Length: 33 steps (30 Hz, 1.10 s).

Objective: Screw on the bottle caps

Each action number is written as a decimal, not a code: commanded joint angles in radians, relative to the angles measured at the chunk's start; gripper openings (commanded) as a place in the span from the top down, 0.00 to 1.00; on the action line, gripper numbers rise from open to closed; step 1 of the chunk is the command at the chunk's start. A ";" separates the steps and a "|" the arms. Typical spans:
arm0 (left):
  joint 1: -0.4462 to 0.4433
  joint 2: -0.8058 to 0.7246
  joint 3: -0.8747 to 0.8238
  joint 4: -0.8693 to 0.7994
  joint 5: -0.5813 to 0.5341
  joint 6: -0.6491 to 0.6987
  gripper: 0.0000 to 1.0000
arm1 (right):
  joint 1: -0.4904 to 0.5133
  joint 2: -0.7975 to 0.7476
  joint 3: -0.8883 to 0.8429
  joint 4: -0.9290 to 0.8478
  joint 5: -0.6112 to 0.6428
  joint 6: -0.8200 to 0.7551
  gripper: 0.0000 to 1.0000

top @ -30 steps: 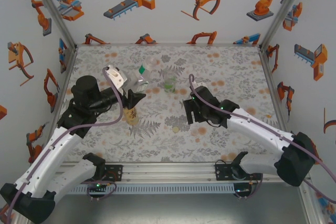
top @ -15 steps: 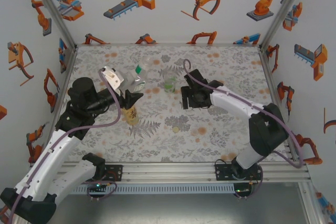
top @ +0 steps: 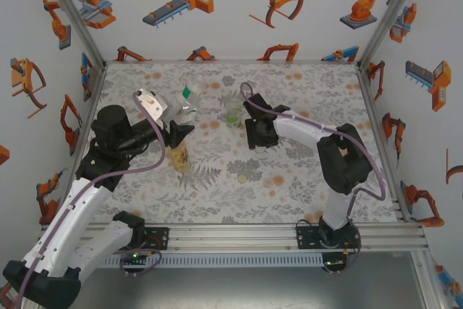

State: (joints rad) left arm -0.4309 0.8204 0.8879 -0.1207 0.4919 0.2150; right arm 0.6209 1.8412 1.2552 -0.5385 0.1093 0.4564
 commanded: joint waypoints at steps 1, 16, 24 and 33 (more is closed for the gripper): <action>0.008 -0.010 -0.003 0.024 0.005 -0.016 0.96 | -0.011 0.014 0.025 -0.012 0.015 0.005 0.50; 0.009 -0.006 -0.004 0.025 0.005 -0.023 0.96 | -0.013 0.072 -0.002 0.032 0.027 -0.005 0.53; 0.009 -0.002 -0.004 0.025 0.002 -0.026 0.96 | -0.018 0.082 -0.016 0.058 0.034 -0.017 0.54; 0.010 0.001 -0.006 0.025 -0.001 -0.026 0.96 | -0.026 0.101 -0.014 0.059 0.043 -0.031 0.52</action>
State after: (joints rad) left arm -0.4282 0.8207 0.8879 -0.1207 0.4900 0.2035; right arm 0.6056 1.9026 1.2541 -0.4881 0.1169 0.4446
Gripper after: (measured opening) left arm 0.568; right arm 0.476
